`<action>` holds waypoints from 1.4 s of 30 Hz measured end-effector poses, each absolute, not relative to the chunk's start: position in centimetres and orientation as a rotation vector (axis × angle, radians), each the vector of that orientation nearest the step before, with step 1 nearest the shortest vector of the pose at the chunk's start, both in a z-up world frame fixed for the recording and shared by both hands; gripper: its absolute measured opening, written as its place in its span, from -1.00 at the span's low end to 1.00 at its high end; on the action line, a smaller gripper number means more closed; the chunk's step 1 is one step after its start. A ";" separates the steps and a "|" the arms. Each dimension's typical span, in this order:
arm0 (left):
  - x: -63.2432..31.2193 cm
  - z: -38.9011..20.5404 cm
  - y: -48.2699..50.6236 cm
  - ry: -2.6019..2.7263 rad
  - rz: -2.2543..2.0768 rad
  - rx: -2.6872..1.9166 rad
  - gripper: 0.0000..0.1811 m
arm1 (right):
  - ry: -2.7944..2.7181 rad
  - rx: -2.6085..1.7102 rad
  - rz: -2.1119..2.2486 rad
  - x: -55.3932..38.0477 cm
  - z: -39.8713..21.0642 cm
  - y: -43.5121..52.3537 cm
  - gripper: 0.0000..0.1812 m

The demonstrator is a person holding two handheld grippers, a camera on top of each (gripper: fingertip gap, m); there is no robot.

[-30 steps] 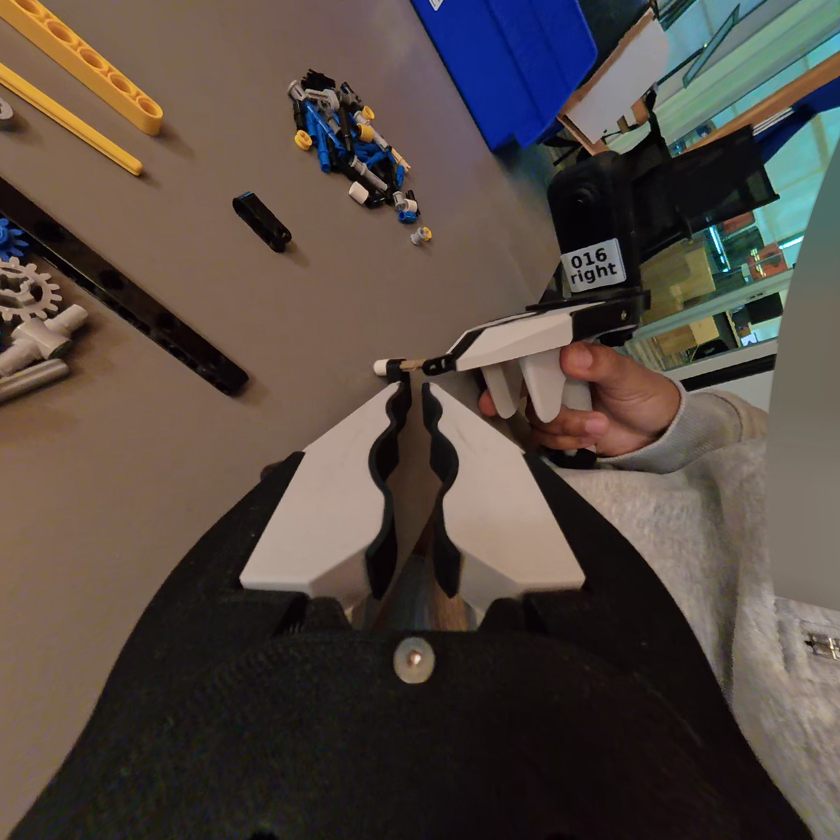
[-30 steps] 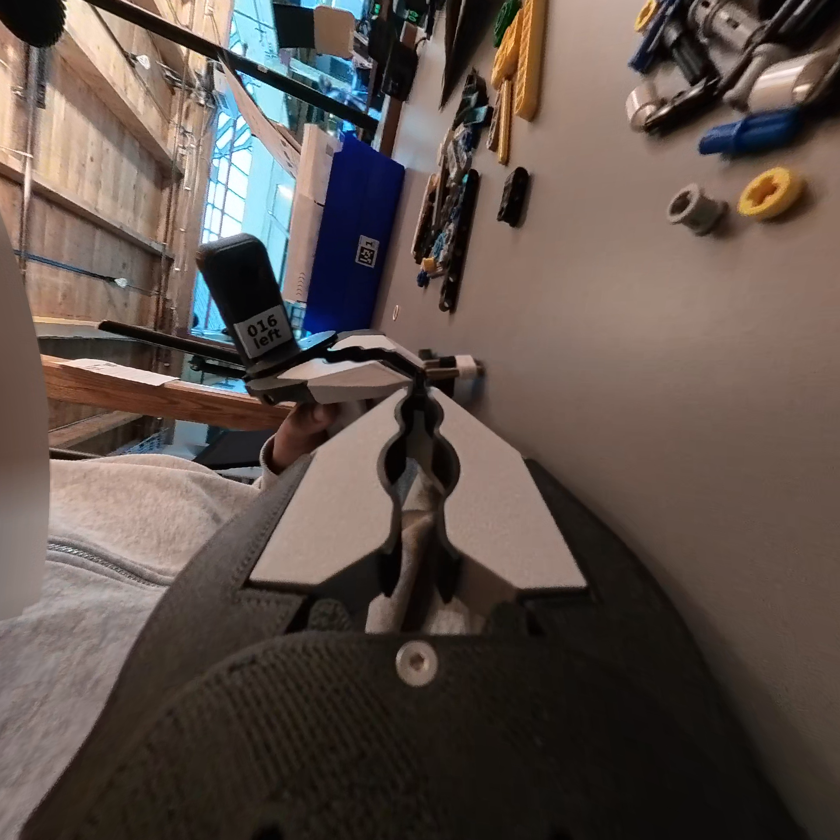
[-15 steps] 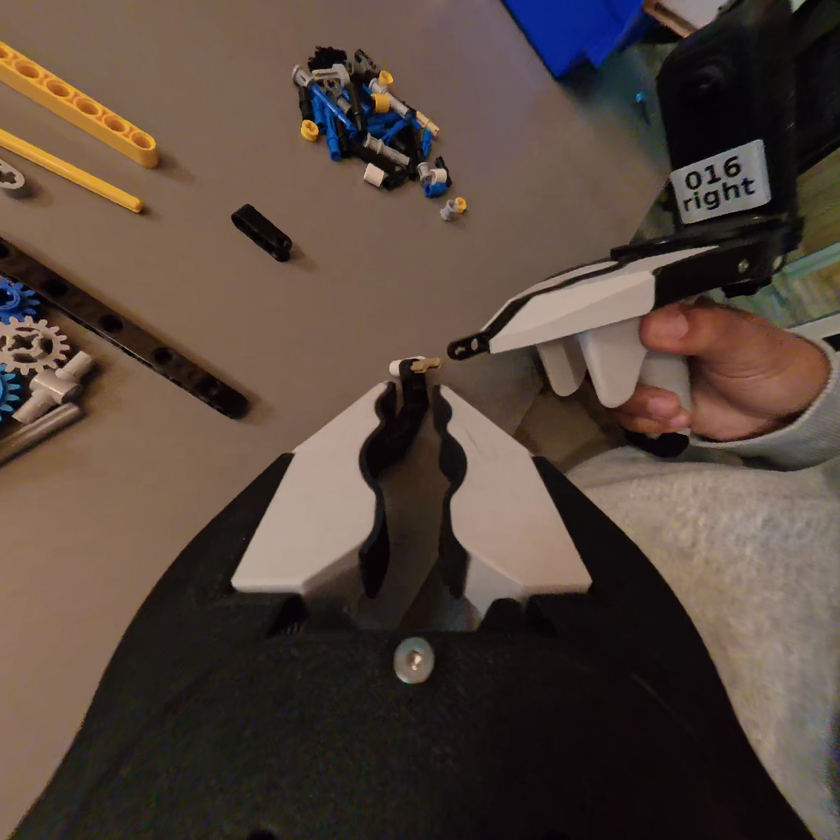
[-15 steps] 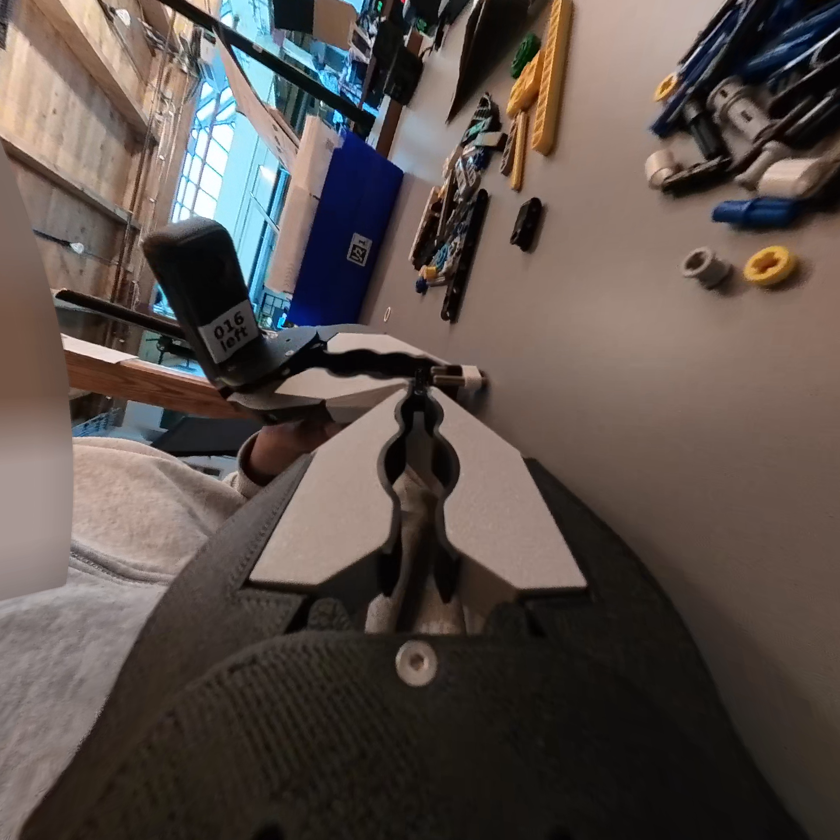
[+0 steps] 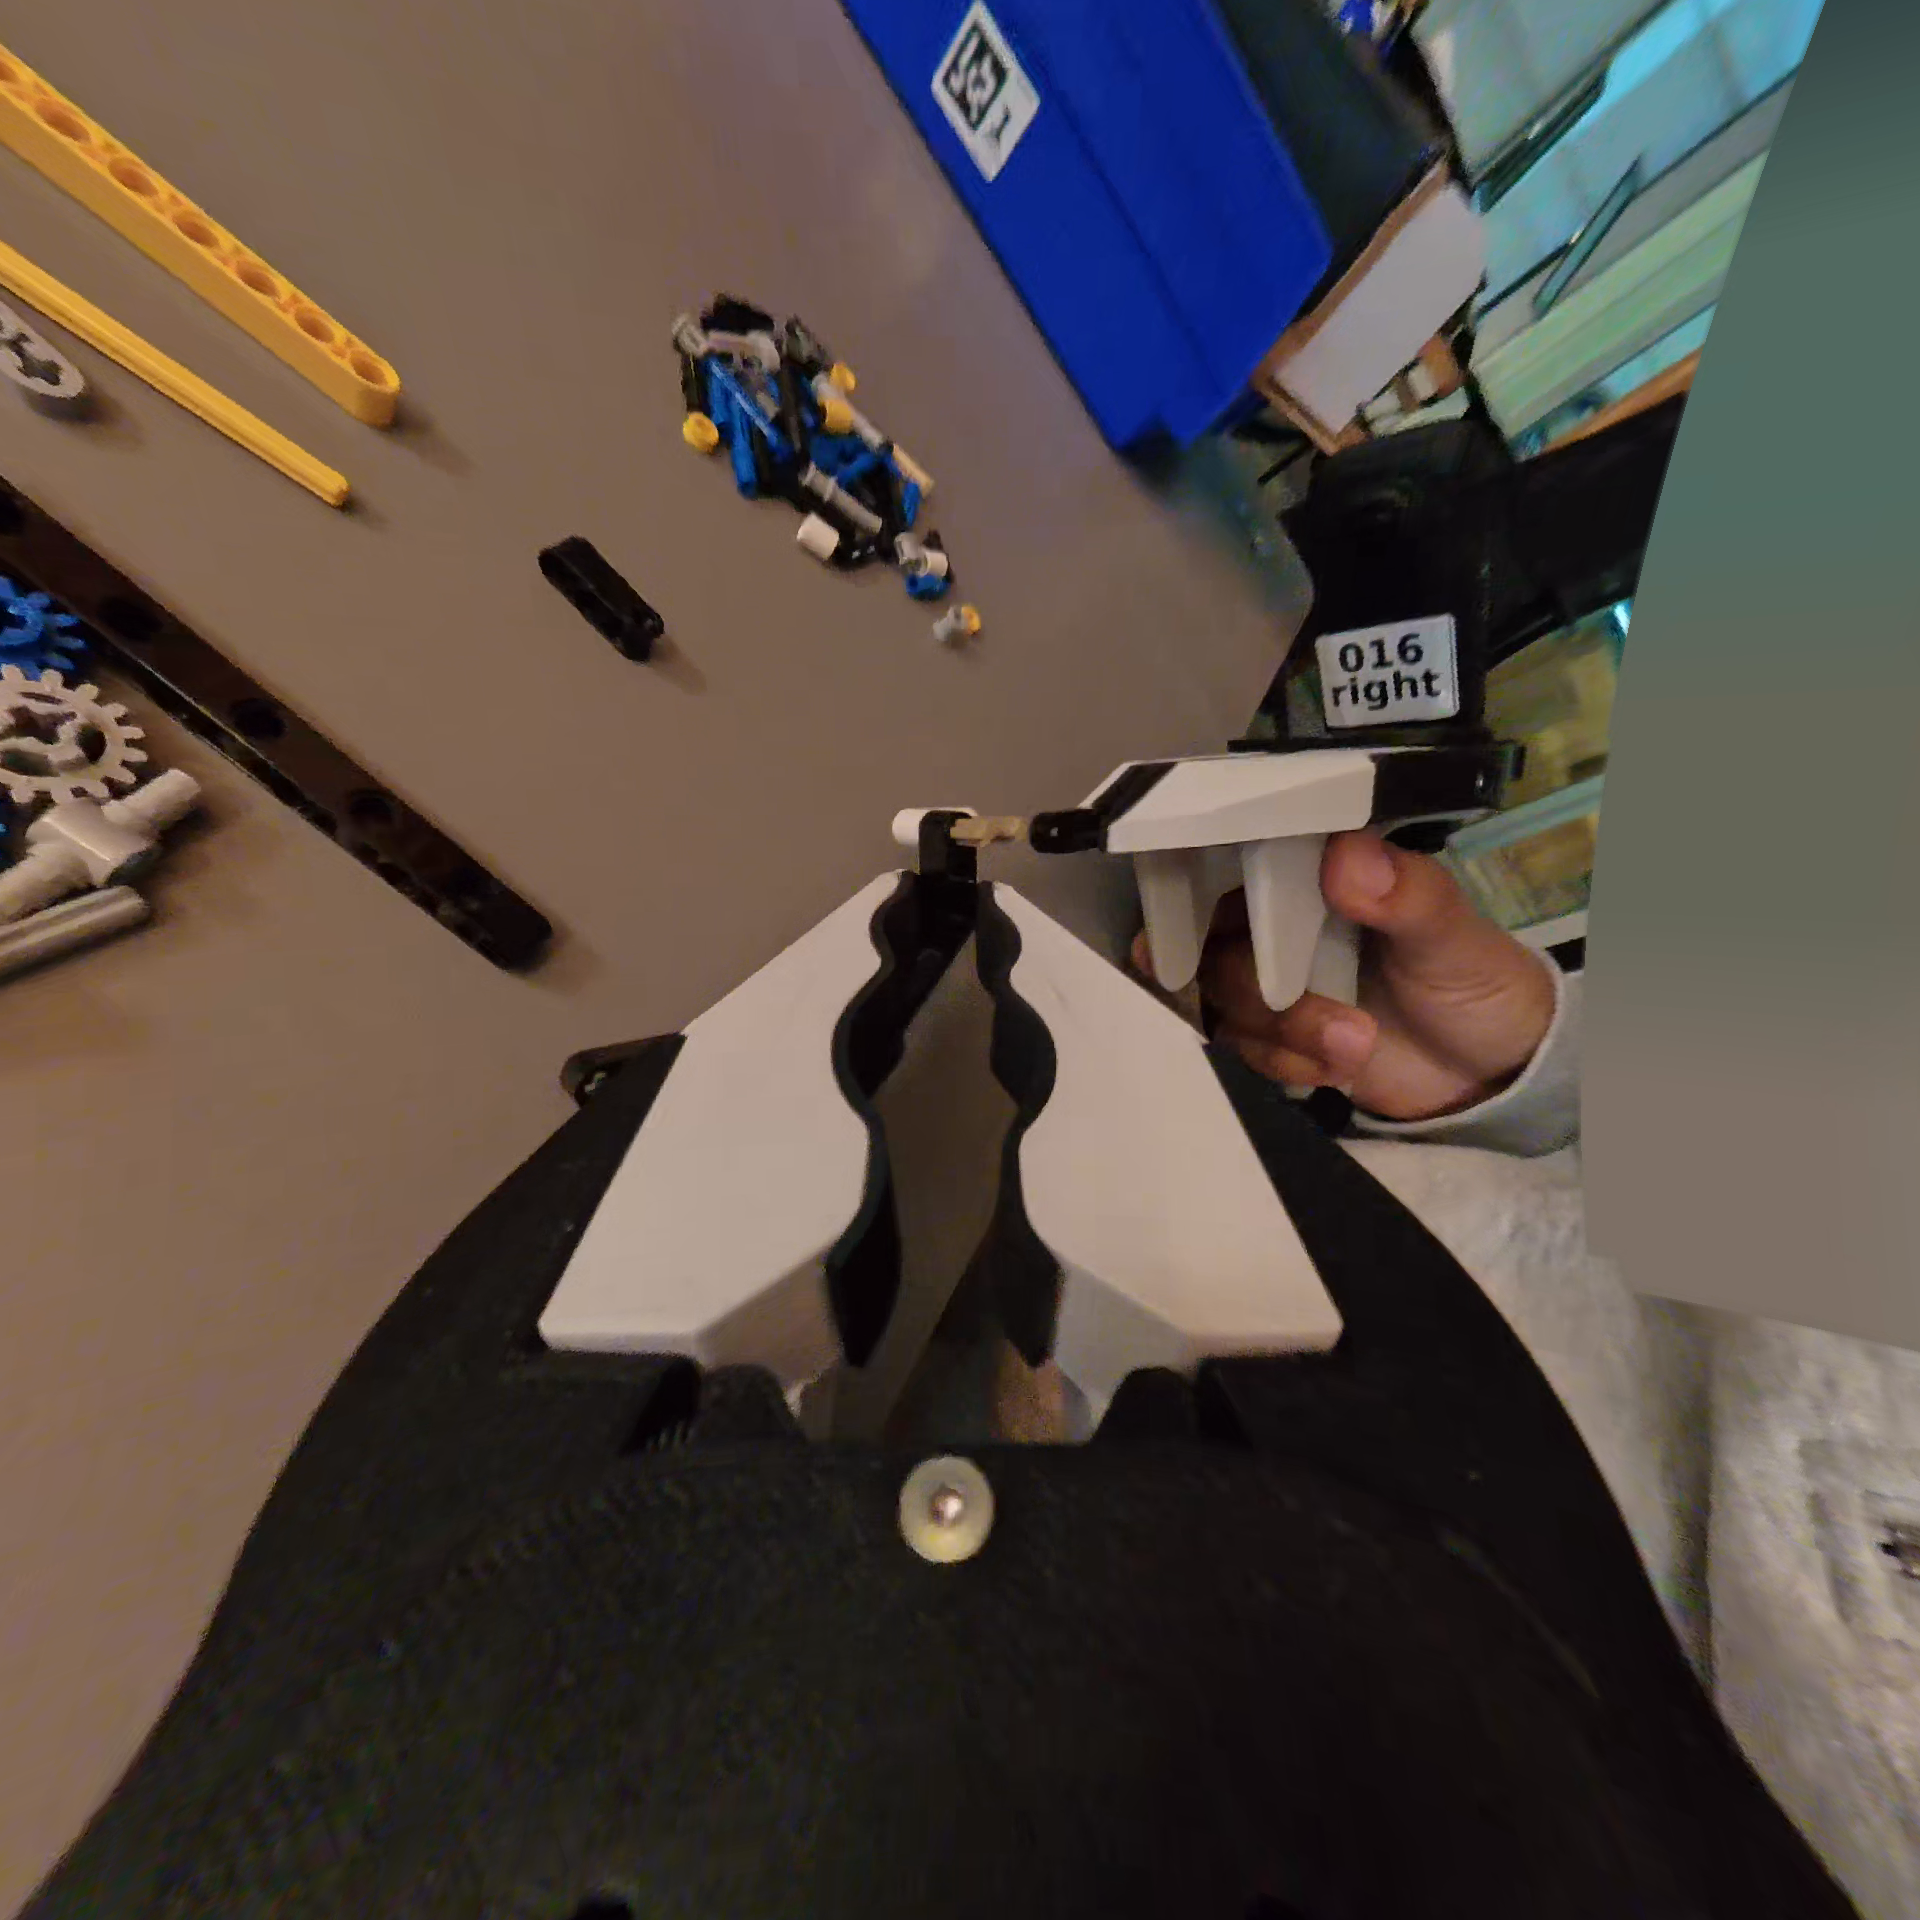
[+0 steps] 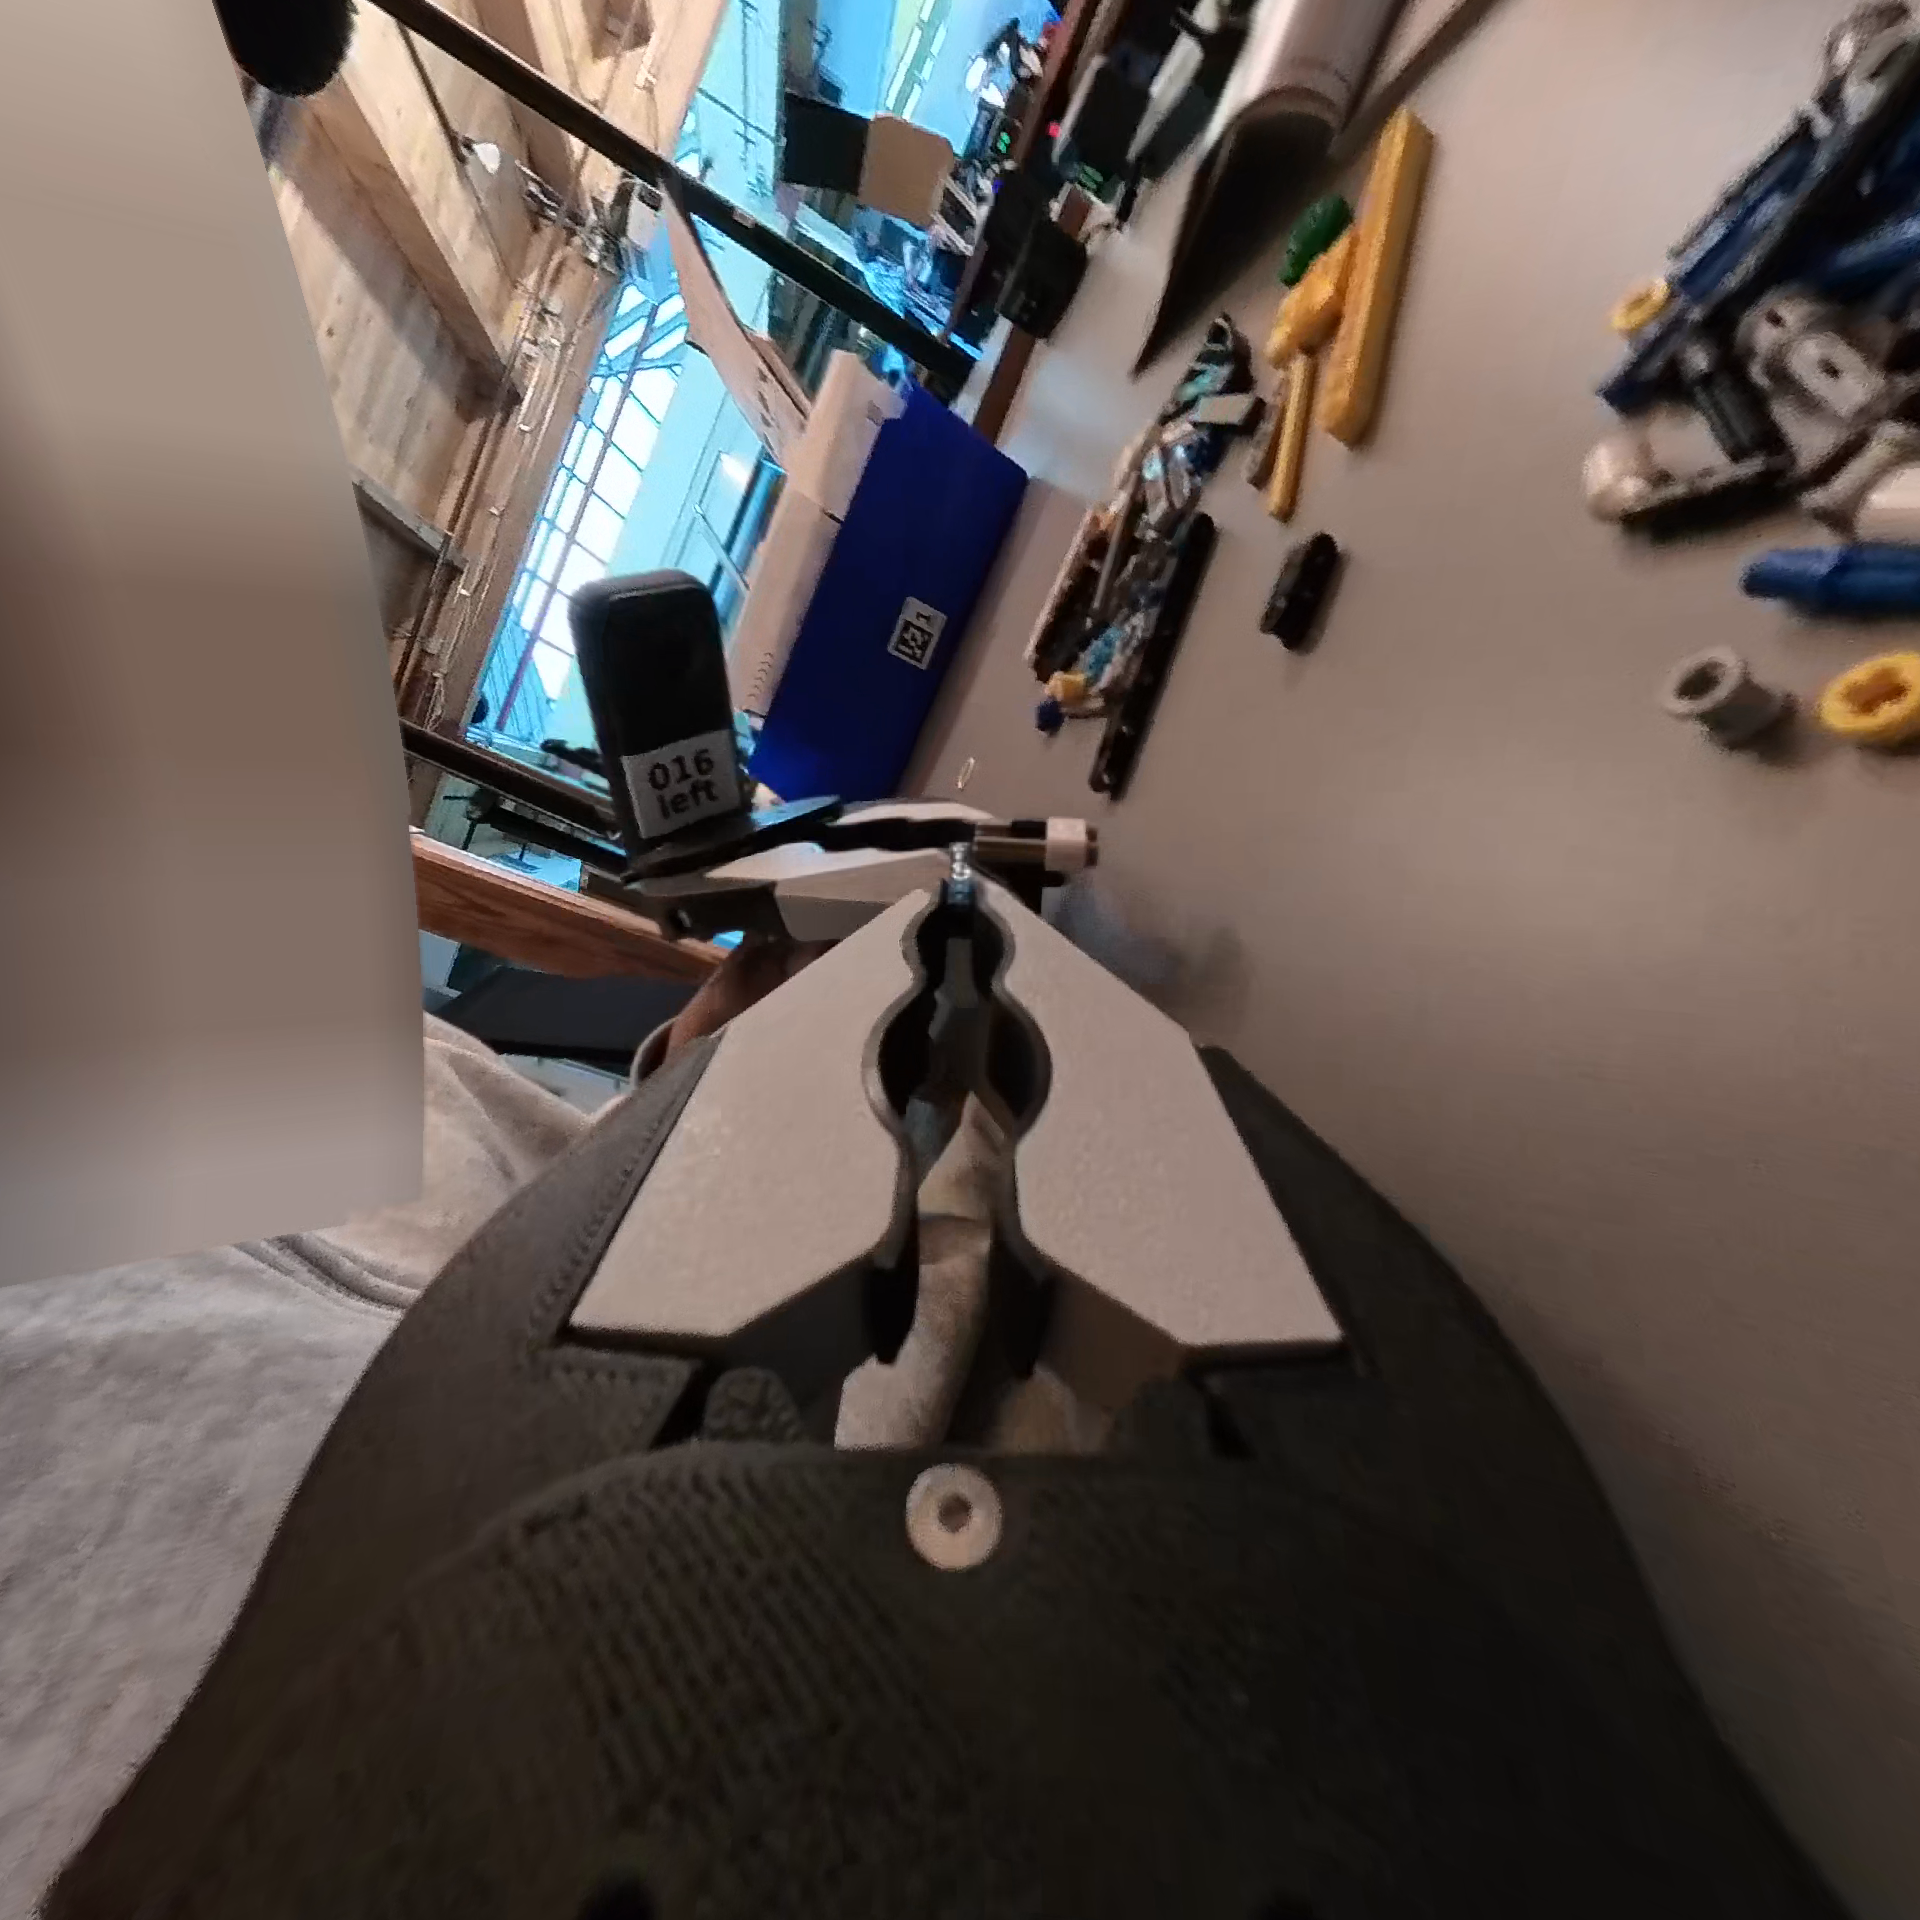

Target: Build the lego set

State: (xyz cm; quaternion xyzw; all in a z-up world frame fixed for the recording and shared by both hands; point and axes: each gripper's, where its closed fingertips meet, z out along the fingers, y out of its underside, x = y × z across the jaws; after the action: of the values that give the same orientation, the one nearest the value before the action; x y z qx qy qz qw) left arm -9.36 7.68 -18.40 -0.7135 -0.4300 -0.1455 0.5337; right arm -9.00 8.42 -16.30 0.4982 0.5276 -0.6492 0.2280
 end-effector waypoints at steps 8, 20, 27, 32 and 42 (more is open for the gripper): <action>-9.2 -17.4 8.0 -0.992 -0.326 -1.664 -0.91 | 1.530 1.321 -1.869 -8.9 -15.1 8.2 -0.99; -9.2 -16.5 7.7 -0.993 -0.239 -1.596 -0.91 | 1.565 1.369 -1.900 -8.9 -14.7 8.1 -0.98; -9.1 -16.8 7.4 -0.984 -0.147 -1.623 -0.91 | 1.450 1.423 -1.879 -8.7 -15.0 7.9 -0.99; -8.7 -17.4 7.1 -1.005 -0.145 -1.632 -0.91 | 1.397 1.444 -1.864 -8.5 -15.7 7.7 -0.99; -8.4 -17.8 7.1 -1.001 -0.142 -1.638 -0.90 | 1.354 1.476 -1.820 -8.5 -16.3 7.7 -0.98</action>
State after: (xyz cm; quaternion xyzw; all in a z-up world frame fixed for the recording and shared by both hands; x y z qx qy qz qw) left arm -8.44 7.13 -17.81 -0.6983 -0.4267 -0.0606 0.5715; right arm -8.55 7.72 -16.28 0.5326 0.4884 -0.6567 0.2157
